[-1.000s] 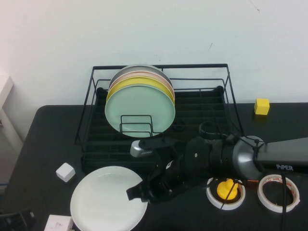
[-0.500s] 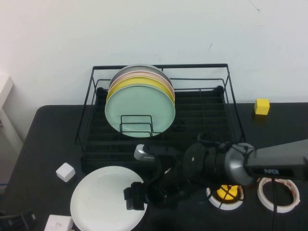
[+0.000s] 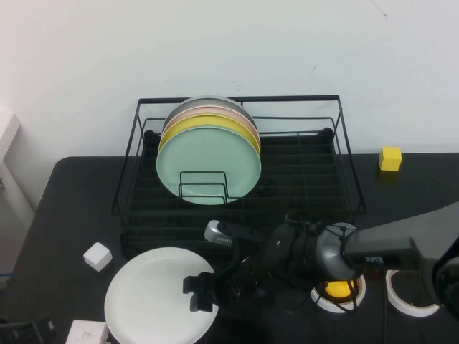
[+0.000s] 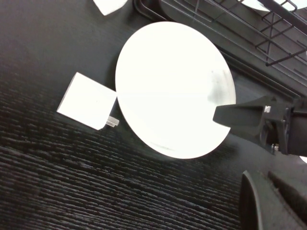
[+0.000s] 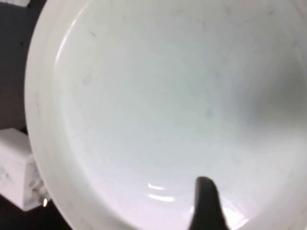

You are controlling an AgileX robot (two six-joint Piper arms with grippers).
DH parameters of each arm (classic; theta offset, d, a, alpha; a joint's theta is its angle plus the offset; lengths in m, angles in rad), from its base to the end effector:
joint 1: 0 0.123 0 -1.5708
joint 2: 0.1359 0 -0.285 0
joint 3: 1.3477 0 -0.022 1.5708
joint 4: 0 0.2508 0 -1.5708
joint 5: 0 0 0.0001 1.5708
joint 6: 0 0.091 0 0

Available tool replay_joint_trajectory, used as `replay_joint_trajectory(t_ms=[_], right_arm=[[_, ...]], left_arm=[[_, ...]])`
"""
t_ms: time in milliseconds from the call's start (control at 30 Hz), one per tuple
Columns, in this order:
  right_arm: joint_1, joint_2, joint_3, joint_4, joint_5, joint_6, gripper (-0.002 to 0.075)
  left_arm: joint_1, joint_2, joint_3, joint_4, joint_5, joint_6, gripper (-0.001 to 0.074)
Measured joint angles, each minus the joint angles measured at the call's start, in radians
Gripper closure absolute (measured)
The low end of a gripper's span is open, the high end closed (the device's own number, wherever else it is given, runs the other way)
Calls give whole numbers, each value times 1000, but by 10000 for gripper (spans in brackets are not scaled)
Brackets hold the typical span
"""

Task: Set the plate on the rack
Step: Pick up the plate from the table, then hand over the plate

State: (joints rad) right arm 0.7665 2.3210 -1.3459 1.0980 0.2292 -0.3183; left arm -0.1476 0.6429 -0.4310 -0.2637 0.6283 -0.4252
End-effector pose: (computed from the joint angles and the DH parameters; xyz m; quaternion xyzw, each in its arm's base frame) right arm 0.3075 0.3217 0.0479 -0.0278 0.9537 0.2667 0.1360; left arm 0.1120 -0.0308 0.2534 -0.1921 0.8916 -0.2199 0.3461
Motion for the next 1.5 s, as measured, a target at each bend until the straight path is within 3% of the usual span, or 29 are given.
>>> replay_joint_trajectory(t_ms=[200, 533, 800, 1000, 1133, 1367, 1500], right_arm=[[0, 31, -7, 9, 0, -10, 401], [0, 40, -9, 9, 5, -62, 696], [0, -11, -5, -9, -4, -74, 717], [0, -152, -5, -118, -7, -92, 717], [0, -243, -5, -243, 24, -94, 717], [0, -390, -5, -529, 186, -90, 717], [-7, -471, -3, -603, 264, -88, 717]], left_arm=[[0, 0, 0, 0, 0, 4, 738], [0, 0, 0, -4, 0, 7, 738], [0, 0, 0, -4, 0, 7, 738], [0, 0, 0, -7, 0, 8, 733], [0, 0, -2, -116, 29, 38, 636], [0, 0, -50, -349, 73, 188, 394], [0, 0, -60, -366, 77, 202, 349]])
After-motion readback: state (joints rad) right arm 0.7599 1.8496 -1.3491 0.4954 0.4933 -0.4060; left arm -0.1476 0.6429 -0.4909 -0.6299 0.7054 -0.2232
